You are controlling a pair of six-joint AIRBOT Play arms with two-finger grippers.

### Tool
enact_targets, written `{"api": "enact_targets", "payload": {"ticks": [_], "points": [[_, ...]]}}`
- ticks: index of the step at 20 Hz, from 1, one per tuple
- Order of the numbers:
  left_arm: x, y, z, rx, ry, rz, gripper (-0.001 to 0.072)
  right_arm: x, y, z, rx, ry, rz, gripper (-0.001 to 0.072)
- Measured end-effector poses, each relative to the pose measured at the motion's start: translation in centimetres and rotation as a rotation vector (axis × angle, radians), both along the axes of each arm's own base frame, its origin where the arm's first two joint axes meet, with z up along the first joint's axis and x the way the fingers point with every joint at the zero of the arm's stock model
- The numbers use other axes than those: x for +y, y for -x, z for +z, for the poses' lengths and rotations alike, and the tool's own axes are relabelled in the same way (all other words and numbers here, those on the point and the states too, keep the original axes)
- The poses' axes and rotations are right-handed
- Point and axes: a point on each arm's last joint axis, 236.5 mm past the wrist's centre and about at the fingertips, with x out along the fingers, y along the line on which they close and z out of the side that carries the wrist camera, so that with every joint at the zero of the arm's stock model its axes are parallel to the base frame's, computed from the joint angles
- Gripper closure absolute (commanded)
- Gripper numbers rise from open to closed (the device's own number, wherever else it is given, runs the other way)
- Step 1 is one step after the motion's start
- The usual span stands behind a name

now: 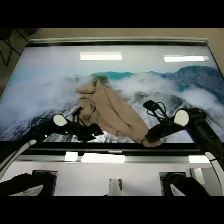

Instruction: Fold the shirts.

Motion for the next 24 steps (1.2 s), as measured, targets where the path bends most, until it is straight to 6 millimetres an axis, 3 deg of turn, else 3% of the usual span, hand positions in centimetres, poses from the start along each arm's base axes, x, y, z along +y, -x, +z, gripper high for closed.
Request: {"api": "enact_targets", "payload": {"ticks": [5,8,9,13,15,16,18,19,20,22,24], "points": [[-4.3,-1.0,-1.1,-0.013,0.076,0.076,0.0121,0.3,1.0,0.1,0.043,-0.012,0.006,0.0683],[-5.2,-2.7,-1.7,-0.055,0.068,0.101,0.0483,0.5,1.5,0.1,0.065,-0.024,0.009,0.0682],[-5.3,-3.3,-1.8,-0.074,0.062,0.110,0.0665,0.6,1.8,0.2,0.075,-0.025,0.011,0.0682],[-5.9,-4.0,-1.2,-0.126,0.073,0.087,0.0677,0.6,2.3,0.2,0.095,-0.028,0.016,0.0683],[-6.1,-4.6,1.0,-0.215,0.099,0.045,0.0677,0.7,2.0,0.7,0.079,-0.029,0.026,0.0683],[-6.2,-5.1,2.7,-0.276,0.117,0.021,0.0677,0.7,1.4,1.4,0.051,-0.033,0.041,0.0683],[-6.0,-7.0,8.3,-0.438,0.174,0.004,0.0677,1.1,-0.5,3.9,-0.045,-0.045,0.080,0.0683],[-5.5,-8.2,11.9,-0.528,0.206,0.010,0.0677,1.5,-2.1,6.2,-0.129,-0.057,0.100,0.0683],[-4.6,-9.9,16.7,-0.643,0.244,0.038,0.0677,1.8,-4.2,9.1,-0.235,-0.068,0.114,0.0683],[-1.6,-12.5,27.8,-0.885,0.315,0.115,0.0676,2.7,-8.4,17.4,-0.503,-0.112,0.115,0.0683],[2.4,-12.9,41.0,-1.169,0.383,0.211,0.0676,3.6,-11.3,28.6,-0.820,-0.198,0.078,0.0683]]}}
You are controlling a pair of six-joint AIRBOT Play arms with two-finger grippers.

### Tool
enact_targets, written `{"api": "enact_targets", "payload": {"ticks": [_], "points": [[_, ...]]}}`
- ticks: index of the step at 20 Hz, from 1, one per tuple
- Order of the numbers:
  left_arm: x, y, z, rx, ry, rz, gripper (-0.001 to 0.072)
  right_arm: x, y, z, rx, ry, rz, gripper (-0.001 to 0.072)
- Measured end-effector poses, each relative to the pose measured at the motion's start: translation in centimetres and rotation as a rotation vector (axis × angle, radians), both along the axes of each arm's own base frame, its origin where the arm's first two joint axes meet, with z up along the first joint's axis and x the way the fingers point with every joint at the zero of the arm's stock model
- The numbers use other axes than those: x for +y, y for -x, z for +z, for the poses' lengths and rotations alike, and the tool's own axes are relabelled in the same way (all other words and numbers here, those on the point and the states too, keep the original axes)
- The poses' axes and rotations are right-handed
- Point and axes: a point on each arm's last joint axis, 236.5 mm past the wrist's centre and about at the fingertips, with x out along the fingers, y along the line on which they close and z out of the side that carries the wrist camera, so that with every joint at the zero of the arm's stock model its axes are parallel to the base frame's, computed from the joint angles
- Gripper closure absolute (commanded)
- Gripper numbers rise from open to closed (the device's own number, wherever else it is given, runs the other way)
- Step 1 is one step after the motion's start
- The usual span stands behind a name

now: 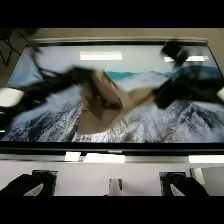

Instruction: Fold the shirts.

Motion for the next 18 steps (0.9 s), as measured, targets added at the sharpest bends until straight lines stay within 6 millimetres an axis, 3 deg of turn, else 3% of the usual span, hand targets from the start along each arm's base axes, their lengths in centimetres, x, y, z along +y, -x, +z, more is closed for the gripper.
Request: {"api": "enact_targets", "payload": {"ticks": [1,3,5,7,9,12,15,18], "points": [[2.0,1.3,6.8,-0.147,0.042,0.043,0.0676,0.2,-0.3,5.7,-0.143,-0.073,-0.015,0.0683],[5.4,6.0,18.3,-0.427,0.097,0.111,0.0676,0.3,1.1,16.5,-0.403,-0.227,-0.026,0.0683],[8.1,11.5,26.3,-0.653,0.133,0.170,0.0676,0.1,4.1,23.9,-0.569,-0.356,-0.009,0.0683],[9.9,16.0,30.9,-0.797,0.157,0.204,0.0676,0.5,6.5,27.6,-0.627,-0.467,0.024,0.0683],[11.1,18.2,33.2,-0.874,0.172,0.243,0.0676,1.2,7.7,29.3,-0.628,-0.551,0.063,0.0684],[12.7,18.1,34.6,-0.920,0.171,0.331,0.0676,1.9,7.8,30.0,-0.617,-0.609,0.092,0.0684],[13.7,15.2,34.6,-0.918,0.149,0.427,0.0677,2.0,5.6,29.1,-0.607,-0.574,0.070,0.0684],[13.1,9.0,32.4,-0.864,0.077,0.482,0.0677,2.1,0.9,24.8,-0.512,-0.462,0.013,0.0683]]}}
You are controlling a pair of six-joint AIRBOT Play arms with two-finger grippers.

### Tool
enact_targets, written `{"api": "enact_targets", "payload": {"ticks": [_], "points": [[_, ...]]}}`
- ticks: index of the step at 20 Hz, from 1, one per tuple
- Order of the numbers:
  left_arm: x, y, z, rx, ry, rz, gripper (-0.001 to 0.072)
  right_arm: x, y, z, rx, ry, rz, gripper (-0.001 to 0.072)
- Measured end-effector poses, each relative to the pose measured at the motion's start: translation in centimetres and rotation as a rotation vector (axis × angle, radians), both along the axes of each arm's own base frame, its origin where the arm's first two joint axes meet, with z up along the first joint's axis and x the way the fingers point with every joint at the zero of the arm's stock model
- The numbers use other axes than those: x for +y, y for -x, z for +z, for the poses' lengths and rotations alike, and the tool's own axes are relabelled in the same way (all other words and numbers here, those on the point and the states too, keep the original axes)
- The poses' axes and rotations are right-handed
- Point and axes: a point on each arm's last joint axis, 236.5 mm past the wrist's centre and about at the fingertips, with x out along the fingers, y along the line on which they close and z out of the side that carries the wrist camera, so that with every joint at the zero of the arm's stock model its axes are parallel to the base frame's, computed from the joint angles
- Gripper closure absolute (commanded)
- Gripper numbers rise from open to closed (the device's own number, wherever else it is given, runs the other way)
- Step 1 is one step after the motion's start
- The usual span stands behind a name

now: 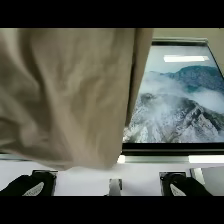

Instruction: Fold the shirts.

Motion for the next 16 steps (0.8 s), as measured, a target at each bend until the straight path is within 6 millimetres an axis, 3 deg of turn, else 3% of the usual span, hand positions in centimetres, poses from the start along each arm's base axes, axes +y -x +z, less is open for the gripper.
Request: {"api": "enact_targets", "payload": {"ticks": [3,7,10,12,13,14,16], "points": [[-1.7,-9.1,-5.4,0.141,-0.081,0.035,0.0678,0.0,-5.8,-8.1,0.212,0.150,-0.057,0.0683],[-3.5,-21.7,-18.1,0.480,-0.143,-0.067,0.0678,-2.2,-12.6,-19.4,0.465,0.377,-0.177,0.0684],[-4.5,-27.8,-29.4,0.761,-0.177,-0.175,0.0677,-3.6,-15.0,-26.9,0.641,0.508,-0.216,0.0682],[-6.0,-29.8,-37.2,0.952,-0.206,-0.269,0.0659,-4.0,-15.4,-31.7,0.768,0.577,-0.210,0.0682],[-6.9,-30.0,-40.6,1.043,-0.216,-0.324,0.0437,-4.1,-15.4,-33.6,0.820,0.602,-0.203,0.0682],[-8.0,-30.0,-44.1,1.142,-0.219,-0.383,0.0112,-4.1,-15.4,-35.1,0.860,0.620,-0.196,0.0682],[-9.8,-28.7,-49.5,1.326,-0.220,-0.499,0.0117,-4.2,-15.3,-37.0,0.911,0.651,-0.183,0.0682]]}}
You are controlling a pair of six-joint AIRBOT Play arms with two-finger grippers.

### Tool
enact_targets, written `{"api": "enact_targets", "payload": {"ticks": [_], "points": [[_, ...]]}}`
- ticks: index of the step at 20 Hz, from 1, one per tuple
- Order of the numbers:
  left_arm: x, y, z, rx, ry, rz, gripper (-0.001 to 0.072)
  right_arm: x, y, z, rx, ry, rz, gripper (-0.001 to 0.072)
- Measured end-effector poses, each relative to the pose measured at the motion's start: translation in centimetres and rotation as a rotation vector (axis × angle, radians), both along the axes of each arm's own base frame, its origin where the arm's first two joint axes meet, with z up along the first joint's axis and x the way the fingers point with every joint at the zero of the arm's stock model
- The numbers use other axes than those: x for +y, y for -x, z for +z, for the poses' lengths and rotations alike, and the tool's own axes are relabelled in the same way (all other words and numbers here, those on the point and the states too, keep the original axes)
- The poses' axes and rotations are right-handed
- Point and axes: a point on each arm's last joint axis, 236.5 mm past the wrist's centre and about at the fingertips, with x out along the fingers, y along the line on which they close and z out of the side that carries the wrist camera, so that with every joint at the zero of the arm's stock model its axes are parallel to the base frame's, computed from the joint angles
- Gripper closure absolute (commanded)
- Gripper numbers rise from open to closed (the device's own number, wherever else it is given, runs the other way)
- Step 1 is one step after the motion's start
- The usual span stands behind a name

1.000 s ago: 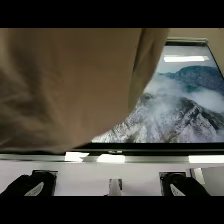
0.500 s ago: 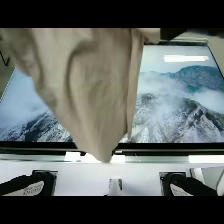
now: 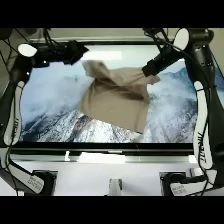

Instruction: Fold the shirts.

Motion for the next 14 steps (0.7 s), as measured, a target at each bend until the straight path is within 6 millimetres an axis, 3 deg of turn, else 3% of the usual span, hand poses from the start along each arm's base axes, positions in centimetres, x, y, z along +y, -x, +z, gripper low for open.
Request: {"api": "enact_targets", "payload": {"ticks": [2,3,4,5,6,8,11,14], "points": [[-0.6,2.4,-4.1,0.170,-0.041,-0.077,0.0253,-0.1,0.3,-0.9,0.031,0.023,0.023,0.0682],[0.0,3.9,-6.3,0.251,-0.110,-0.108,0.0251,-0.3,0.7,-1.4,0.051,0.041,0.038,0.0682],[1.1,5.6,-8.4,0.326,-0.199,-0.126,0.0221,-0.4,1.0,-1.6,0.065,0.055,0.052,0.0682],[2.5,7.4,-10.4,0.398,-0.296,-0.138,0.0037,-0.6,1.2,-1.8,0.077,0.067,0.066,0.0682],[3.8,9.4,-12.0,0.467,-0.381,-0.141,-0.0013,-0.6,1.4,-2.0,0.087,0.073,0.075,0.0682],[5.2,13.2,-14.3,0.576,-0.456,-0.137,-0.0013,-0.5,1.6,-2.1,0.093,0.077,0.092,0.0682],[3.4,17.4,-17.9,0.678,-0.380,-0.100,-0.0013,0.1,1.8,-2.1,0.100,0.057,0.112,0.0682],[0.5,19.1,-21.3,0.742,-0.252,-0.031,-0.0013,0.6,2.1,-2.2,0.110,0.042,0.129,0.0682]]}}
